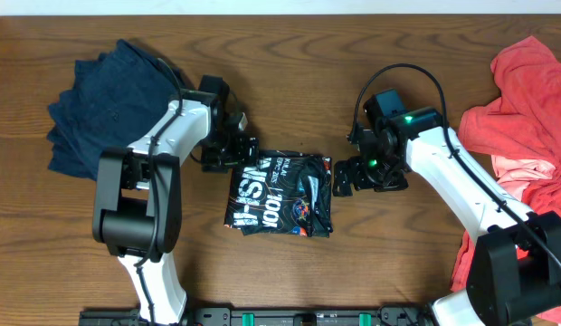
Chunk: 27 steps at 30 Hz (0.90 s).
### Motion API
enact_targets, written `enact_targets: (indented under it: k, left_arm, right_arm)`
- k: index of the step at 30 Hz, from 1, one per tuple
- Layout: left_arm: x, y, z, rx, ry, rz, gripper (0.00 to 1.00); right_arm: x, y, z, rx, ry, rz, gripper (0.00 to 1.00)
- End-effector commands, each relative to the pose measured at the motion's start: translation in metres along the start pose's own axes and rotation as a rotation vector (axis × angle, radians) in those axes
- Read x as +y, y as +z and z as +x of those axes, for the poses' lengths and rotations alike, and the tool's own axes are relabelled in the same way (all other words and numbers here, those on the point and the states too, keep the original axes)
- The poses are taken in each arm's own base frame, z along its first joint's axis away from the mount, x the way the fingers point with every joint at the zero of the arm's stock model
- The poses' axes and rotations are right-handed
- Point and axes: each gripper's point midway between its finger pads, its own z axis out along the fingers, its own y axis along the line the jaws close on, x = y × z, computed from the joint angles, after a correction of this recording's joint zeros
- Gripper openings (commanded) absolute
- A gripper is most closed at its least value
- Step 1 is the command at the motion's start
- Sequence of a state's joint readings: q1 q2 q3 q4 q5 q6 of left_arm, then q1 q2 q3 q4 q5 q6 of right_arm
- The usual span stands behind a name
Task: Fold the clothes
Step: 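Carry the folded jersey left and place it on the navy shirt pile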
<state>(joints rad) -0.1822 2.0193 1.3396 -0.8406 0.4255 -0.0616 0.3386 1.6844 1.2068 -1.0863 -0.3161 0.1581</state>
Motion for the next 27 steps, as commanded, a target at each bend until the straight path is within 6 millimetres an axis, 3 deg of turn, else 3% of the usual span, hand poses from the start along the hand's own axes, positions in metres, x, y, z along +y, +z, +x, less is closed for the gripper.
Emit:
enact_targets:
  k: [1, 5, 7, 10, 15, 23, 27]
  left_arm:
    - [-0.011, 0.018, 0.010, 0.067, 0.010, 0.093, 0.52]
    - [-0.020, 0.018, 0.012, 0.071, 0.048, 0.105, 0.06]
    - [-0.022, 0.013, 0.011, 0.061, 0.070, 0.105, 0.06]
    - [-0.006, -0.007, 0.001, 0.017, 0.050, 0.029, 0.06]
    - [0.036, -0.081, -0.031, -0.171, -0.003, -0.155, 0.06]
    - [0.107, -0.231, -0.088, -0.656, -0.104, -0.438, 0.06]
    - [0.149, -0.277, -0.102, -0.830, -0.188, -0.492, 0.06]
  right_arm:
    - [-0.003, 0.002, 0.002, 0.008, 0.018, 0.023, 0.95]
    - [-0.003, 0.002, 0.003, 0.010, 0.019, 0.023, 0.95]
    - [-0.003, 0.002, 0.003, 0.010, 0.019, 0.024, 0.95]
    - [-0.004, 0.002, 0.003, 0.011, 0.019, 0.031, 0.95]
    - [-0.007, 0.002, 0.004, 0.014, 0.022, 0.043, 0.95]
    - [-0.010, 0.001, 0.003, 0.010, 0.040, 0.042, 0.95]
    - [-0.012, 0.000, 0.002, 0.009, 0.048, 0.041, 0.95]
